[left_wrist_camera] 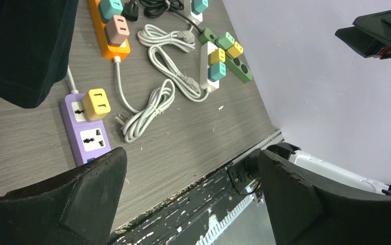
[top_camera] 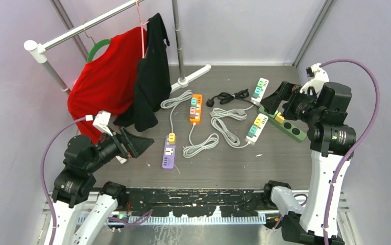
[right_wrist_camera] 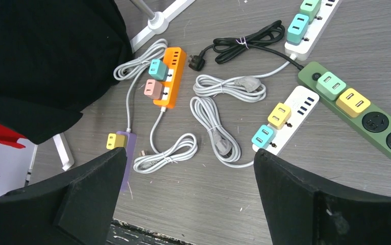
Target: Pull the plug off the socket
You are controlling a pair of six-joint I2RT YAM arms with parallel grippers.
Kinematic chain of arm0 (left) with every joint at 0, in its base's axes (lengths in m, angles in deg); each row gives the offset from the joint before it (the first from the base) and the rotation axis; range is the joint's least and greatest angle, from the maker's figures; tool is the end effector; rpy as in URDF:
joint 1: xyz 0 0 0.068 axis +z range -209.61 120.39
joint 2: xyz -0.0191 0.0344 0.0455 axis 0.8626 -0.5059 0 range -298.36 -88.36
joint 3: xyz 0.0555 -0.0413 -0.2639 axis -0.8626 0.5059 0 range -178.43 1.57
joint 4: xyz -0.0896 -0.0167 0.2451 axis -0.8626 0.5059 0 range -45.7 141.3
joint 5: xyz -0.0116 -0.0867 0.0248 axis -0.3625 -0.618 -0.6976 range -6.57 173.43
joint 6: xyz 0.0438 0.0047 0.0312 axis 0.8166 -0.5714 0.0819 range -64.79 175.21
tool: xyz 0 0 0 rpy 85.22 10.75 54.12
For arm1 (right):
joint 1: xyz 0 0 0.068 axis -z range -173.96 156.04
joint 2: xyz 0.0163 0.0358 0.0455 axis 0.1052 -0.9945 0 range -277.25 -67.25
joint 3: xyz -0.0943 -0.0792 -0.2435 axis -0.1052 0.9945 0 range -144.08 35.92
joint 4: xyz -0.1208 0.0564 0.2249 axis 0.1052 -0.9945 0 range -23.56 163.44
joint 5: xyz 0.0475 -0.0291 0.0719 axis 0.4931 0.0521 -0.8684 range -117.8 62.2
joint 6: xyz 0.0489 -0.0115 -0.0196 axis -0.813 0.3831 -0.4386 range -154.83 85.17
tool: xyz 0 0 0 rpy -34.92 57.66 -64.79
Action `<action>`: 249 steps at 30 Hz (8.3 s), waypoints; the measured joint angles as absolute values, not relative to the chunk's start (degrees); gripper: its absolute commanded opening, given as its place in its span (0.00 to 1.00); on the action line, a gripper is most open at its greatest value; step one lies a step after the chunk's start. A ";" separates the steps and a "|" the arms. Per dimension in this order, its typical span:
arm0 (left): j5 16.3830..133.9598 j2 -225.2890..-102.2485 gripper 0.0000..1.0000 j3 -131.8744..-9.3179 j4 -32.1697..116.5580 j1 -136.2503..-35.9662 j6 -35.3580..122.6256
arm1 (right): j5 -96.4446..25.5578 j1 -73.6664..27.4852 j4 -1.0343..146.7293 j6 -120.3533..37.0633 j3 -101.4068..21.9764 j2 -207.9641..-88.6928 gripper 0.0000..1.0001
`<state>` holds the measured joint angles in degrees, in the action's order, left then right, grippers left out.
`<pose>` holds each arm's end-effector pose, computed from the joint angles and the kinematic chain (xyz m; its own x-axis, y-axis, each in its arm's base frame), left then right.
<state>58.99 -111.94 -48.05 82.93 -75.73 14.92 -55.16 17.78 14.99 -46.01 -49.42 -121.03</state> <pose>0.0687 -0.0351 0.3574 -0.5740 -0.4470 -0.6861 0.3534 0.6206 -0.6999 0.1360 -0.0117 0.4581 -0.4772 0.2750 -0.8346 -0.1305 0.9171 0.3768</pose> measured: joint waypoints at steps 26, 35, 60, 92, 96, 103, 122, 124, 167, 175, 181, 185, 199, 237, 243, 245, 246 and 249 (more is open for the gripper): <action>86.39 -142.58 0.90 -44.80 75.87 -118.11 13.76 | -75.48 10.27 21.65 -16.28 -19.22 -126.73 1.00; 103.88 -160.04 0.68 -53.58 83.32 -116.21 18.50 | -77.12 10.27 27.40 -14.36 -13.62 -124.04 1.00; 96.65 -178.38 0.11 -60.29 80.55 -102.11 25.35 | -77.04 10.24 28.63 -13.90 -13.23 -122.99 1.00; 78.31 -183.08 0.00 -61.63 66.52 -110.04 39.16 | -83.46 7.16 27.05 -12.90 -13.20 -127.93 1.00; 78.33 -186.86 0.19 -65.41 65.47 -113.50 39.07 | -84.27 6.83 25.35 -10.82 -13.25 -127.93 1.00; 78.68 -187.43 0.70 -65.30 64.11 -115.73 37.56 | -85.97 6.44 22.46 -6.56 -13.27 -127.58 1.00; 79.33 -146.67 0.85 -33.63 51.70 -116.01 33.30 | -74.94 -4.95 21.08 -3.94 -17.75 -131.17 1.00; 80.34 -144.26 0.90 -28.80 50.04 -116.01 31.62 | -71.18 -9.41 21.02 -4.94 -20.00 -133.29 1.00; 95.09 -157.75 0.89 -16.30 20.24 -125.12 27.38 | -36.47 -38.85 35.16 -22.65 -30.25 -160.68 0.21; 98.13 -168.96 0.71 -22.52 18.78 -126.65 27.60 | -39.94 -35.98 37.22 -23.02 -27.61 -158.56 0.17; 99.51 -172.70 0.46 -24.75 19.35 -126.74 27.12 | -40.45 -35.83 38.29 -23.13 -27.11 -158.47 0.17; 100.99 -172.85 0.18 -25.08 19.61 -126.79 26.77 | -40.53 -35.68 39.75 -23.96 -25.68 -157.40 0.12; 102.22 -173.24 0.00 -25.26 19.70 -127.00 25.87 | -39.57 -35.52 47.95 -29.53 -19.41 -153.07 0.06; 101.26 -176.52 0.00 -24.27 12.05 -125.80 23.90 | -41.82 -33.30 53.48 -26.36 -15.13 -150.07 0.03; 101.21 -177.48 0.00 -24.32 10.50 -125.58 23.51 | -42.06 -30.80 53.21 -28.59 -15.35 -150.21 0.03; 100.95 -178.07 0.00 -24.47 9.62 -125.45 23.20 | -43.00 -29.65 53.00 -28.72 -15.15 -149.86 0.03; 100.73 -178.34 0.00 -24.49 9.14 -125.37 22.96 | -43.51 -29.16 52.91 -28.63 -14.84 -149.46 0.03; 99.90 -178.77 0.00 -24.51 8.29 -124.84 22.64 | -45.21 -28.60 53.24 -27.74 -13.88 -148.57 0.03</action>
<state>99.90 -178.77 -24.51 8.29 -124.84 22.64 -45.21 -28.60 53.24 -27.74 -13.88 -148.57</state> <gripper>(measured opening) 0.508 0.509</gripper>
